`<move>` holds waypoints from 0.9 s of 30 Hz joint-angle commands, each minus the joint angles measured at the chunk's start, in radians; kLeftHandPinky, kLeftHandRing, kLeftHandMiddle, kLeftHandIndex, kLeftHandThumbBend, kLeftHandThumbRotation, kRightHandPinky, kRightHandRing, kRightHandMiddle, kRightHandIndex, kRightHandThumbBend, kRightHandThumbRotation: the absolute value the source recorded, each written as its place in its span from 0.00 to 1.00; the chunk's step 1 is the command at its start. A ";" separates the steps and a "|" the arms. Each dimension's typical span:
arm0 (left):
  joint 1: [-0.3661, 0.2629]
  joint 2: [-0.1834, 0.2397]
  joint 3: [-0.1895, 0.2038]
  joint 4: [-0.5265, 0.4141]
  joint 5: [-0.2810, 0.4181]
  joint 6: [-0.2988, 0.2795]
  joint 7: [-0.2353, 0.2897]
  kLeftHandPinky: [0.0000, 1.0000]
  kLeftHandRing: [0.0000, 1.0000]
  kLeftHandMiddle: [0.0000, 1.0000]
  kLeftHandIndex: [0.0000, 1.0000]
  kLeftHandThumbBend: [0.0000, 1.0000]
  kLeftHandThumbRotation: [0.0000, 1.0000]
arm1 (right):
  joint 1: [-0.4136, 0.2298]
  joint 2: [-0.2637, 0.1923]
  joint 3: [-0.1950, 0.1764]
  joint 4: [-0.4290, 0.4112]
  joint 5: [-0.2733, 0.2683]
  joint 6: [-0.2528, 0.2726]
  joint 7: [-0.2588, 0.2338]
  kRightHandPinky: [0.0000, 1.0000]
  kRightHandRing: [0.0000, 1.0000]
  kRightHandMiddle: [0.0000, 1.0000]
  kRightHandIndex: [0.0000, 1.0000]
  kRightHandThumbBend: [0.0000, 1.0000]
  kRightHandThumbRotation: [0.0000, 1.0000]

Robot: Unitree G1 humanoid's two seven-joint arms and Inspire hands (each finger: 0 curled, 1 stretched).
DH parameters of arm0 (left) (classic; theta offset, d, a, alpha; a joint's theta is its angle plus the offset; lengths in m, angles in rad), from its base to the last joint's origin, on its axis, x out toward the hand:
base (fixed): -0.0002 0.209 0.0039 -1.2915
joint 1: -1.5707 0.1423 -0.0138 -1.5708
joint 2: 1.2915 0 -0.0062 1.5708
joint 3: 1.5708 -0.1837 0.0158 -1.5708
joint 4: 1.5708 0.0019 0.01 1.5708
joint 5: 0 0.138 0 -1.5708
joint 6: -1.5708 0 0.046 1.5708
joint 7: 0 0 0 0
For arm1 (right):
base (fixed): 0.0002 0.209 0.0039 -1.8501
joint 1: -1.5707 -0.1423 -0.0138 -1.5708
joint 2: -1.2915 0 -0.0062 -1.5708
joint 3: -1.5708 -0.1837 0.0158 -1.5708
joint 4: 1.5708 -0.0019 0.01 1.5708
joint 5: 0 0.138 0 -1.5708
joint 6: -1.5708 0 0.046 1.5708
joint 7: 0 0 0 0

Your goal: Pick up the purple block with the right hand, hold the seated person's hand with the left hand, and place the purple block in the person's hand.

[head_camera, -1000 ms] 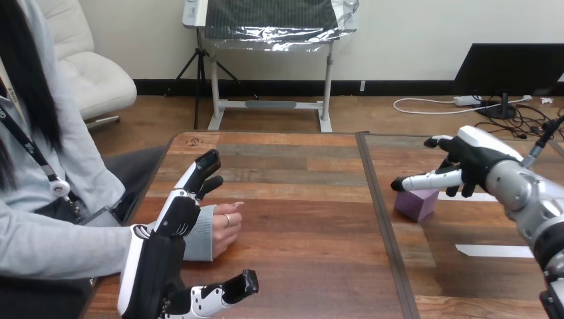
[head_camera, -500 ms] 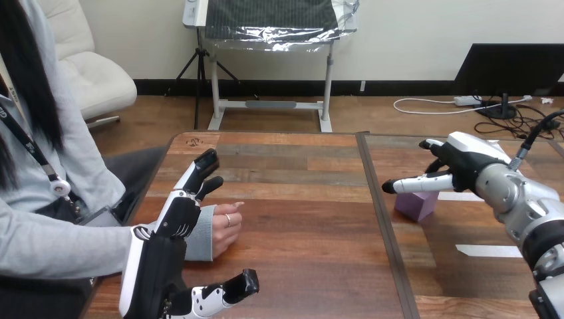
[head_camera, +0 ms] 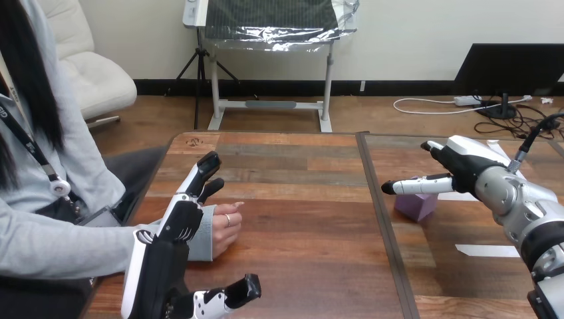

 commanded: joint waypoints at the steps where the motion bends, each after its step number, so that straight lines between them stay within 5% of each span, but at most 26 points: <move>1: -0.018 -0.006 -0.001 -0.030 -0.002 -0.024 0.003 0.86 0.93 0.93 0.89 1.00 0.55 | -0.060 0.005 0.000 0.004 0.001 0.003 -0.019 0.94 1.00 1.00 1.00 1.00 0.74; 27: 0.002 0.005 -0.036 -0.033 -0.029 -0.031 -0.005 0.88 0.95 0.95 0.91 1.00 0.54 | -0.036 0.004 -0.002 0.010 0.002 0.021 -0.021 0.96 1.00 1.00 1.00 0.99 0.73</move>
